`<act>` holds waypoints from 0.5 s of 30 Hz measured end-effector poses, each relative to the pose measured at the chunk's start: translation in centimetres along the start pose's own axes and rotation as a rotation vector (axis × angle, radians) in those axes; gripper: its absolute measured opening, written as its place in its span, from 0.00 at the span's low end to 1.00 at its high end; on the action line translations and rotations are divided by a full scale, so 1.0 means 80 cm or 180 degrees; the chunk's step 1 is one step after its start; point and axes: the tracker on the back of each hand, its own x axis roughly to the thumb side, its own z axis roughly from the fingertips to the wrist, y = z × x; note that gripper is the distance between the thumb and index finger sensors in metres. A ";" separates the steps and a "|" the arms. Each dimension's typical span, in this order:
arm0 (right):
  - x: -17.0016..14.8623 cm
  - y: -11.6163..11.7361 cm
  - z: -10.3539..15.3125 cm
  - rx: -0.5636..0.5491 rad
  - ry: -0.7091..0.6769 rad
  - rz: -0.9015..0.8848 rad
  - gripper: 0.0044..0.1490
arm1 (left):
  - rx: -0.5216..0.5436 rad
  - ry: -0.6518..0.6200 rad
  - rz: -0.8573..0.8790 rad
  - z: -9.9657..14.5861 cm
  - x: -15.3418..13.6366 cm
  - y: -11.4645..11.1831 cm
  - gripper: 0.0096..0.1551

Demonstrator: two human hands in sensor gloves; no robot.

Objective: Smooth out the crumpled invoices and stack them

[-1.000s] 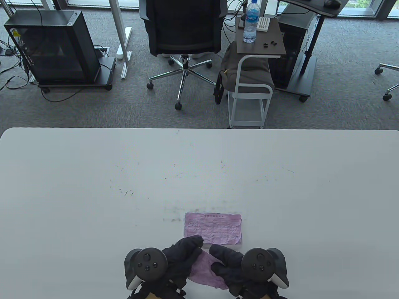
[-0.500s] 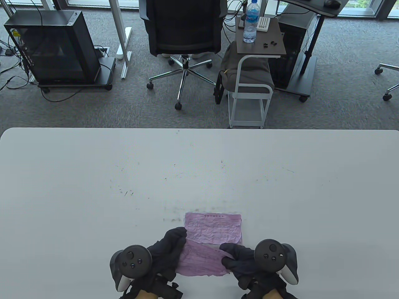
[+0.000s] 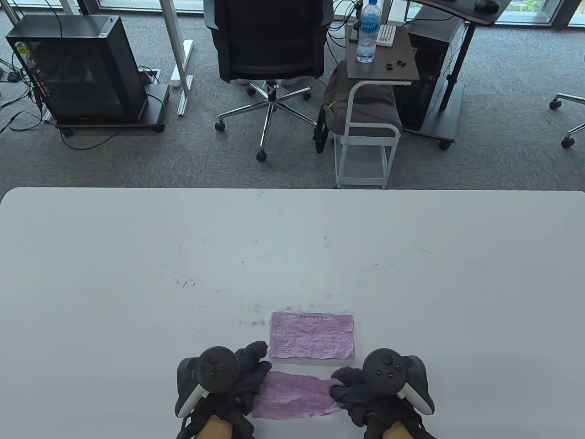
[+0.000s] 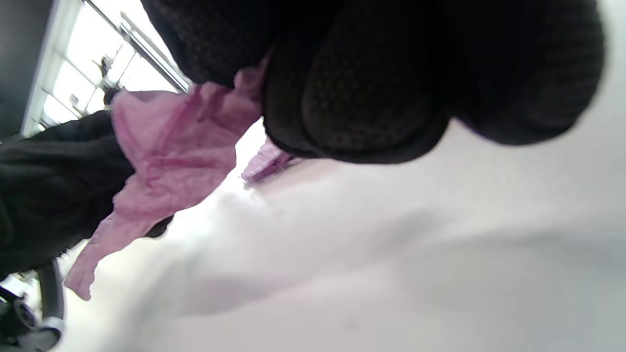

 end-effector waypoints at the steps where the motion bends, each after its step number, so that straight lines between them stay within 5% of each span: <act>1: 0.000 0.003 -0.002 0.0067 0.0061 0.0111 0.26 | -0.0040 -0.0061 -0.0073 0.000 0.003 -0.002 0.32; 7: 0.000 0.011 -0.005 0.0178 0.0327 0.0277 0.25 | -0.0868 -0.0573 -0.0448 -0.005 0.036 -0.024 0.28; 15: -0.004 0.015 -0.006 0.0217 0.0358 0.0367 0.25 | -0.1782 -0.0009 -0.1251 -0.014 0.032 -0.062 0.36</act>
